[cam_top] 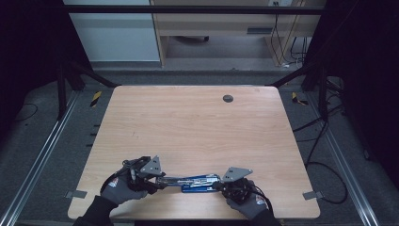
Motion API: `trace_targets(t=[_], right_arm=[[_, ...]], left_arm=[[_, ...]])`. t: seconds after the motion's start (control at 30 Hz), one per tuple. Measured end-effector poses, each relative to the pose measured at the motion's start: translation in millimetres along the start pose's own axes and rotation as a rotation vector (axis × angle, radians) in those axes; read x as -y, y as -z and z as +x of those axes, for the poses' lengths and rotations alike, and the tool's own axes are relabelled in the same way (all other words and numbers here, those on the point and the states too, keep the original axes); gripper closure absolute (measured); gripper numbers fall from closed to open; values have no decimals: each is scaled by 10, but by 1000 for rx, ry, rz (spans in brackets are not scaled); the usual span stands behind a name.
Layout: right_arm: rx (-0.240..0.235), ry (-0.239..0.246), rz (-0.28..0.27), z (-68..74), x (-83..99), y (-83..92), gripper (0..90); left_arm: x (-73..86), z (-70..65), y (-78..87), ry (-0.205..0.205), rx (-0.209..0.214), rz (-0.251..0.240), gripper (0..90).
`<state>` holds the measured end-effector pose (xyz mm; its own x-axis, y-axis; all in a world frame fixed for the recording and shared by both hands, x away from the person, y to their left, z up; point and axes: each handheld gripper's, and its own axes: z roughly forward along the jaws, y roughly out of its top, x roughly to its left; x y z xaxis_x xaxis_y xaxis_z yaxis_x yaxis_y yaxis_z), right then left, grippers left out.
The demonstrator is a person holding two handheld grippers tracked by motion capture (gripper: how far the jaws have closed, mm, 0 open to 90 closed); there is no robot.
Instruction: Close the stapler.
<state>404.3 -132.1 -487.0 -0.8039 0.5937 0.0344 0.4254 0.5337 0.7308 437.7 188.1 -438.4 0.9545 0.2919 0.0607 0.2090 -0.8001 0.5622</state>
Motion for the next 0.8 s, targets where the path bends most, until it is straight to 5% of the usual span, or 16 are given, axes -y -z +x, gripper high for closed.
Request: trace_targets(t=[0.3, 0.8], right_arm=[[-19, 9, -60, 37, -85, 40, 900], [-72, 1, -188, 214, -477, -75, 900]], left_arm=[[-6, -4, 12, -1, -2, -5, 585], [-16, -7, 35, 1, -5, -21, 586]])
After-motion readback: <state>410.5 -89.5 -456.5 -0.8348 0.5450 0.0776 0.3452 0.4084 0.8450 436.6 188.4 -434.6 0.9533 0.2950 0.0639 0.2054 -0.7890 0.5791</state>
